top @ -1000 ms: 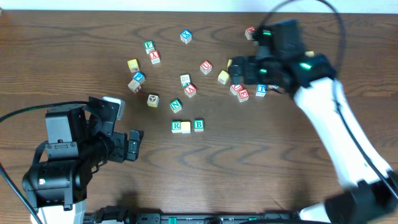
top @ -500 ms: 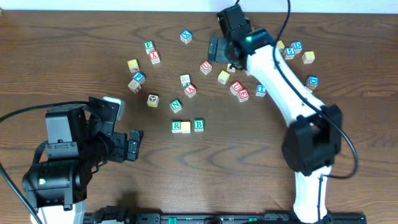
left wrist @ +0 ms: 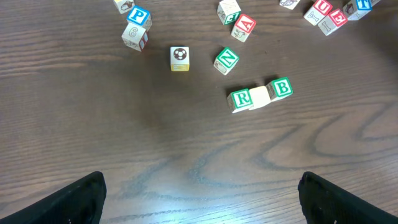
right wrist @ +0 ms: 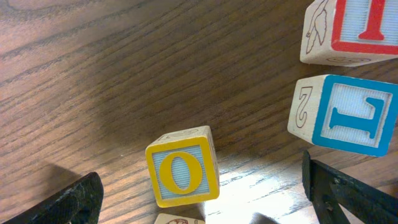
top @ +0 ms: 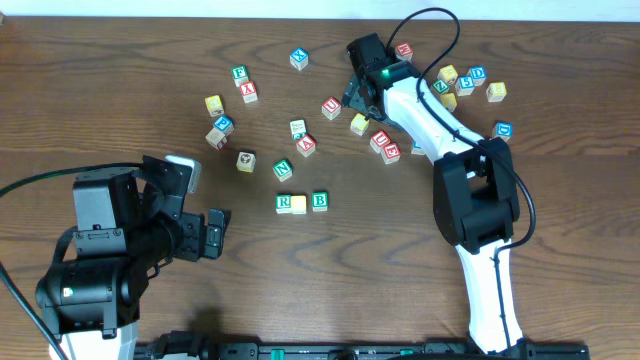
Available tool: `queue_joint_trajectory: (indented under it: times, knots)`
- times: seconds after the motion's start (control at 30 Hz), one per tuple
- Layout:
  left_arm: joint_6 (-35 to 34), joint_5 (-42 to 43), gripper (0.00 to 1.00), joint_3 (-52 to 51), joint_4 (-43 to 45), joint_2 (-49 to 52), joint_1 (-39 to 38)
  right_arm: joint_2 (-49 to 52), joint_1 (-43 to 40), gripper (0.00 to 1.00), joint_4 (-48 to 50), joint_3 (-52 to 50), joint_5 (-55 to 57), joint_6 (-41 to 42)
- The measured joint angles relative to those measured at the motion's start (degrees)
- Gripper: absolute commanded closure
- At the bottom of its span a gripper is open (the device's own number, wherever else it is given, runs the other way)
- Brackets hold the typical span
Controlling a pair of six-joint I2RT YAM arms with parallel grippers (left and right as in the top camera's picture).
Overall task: Spell out ROBOT
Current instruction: 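Lower the right gripper and grasp the yellow O block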
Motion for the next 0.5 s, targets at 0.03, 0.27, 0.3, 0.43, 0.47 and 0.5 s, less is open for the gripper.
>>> queue_joint_trajectory:
  times: [0.03,0.27,0.3,0.43,0.47,0.5]
  knots:
    - [0.0,0.0,0.03,0.0,0.0,0.0,0.0,0.0,0.0,0.04,0.0,0.0,0.0,0.0]
    - [0.0,0.0,0.03,0.0,0.0,0.0,0.0,0.0,0.0,0.20,0.0,0.0,0.3,0.9]
    - [0.0,0.0,0.03,0.0,0.0,0.0,0.0,0.0,0.0,0.23,0.0,0.0,0.4,0.9]
    - [0.0,0.0,0.03,0.0,0.0,0.0,0.0,0.0,0.3,0.31,0.1,0.0,0.7,1.0]
    - [0.0,0.0,0.03,0.0,0.0,0.0,0.0,0.0,0.4,0.31,0.2,0.0,0.8,1.1]
    - [0.0,0.0,0.03,0.0,0.0,0.0,0.0,0.0,0.6,0.31,0.1,0.0,1.0,1.1]
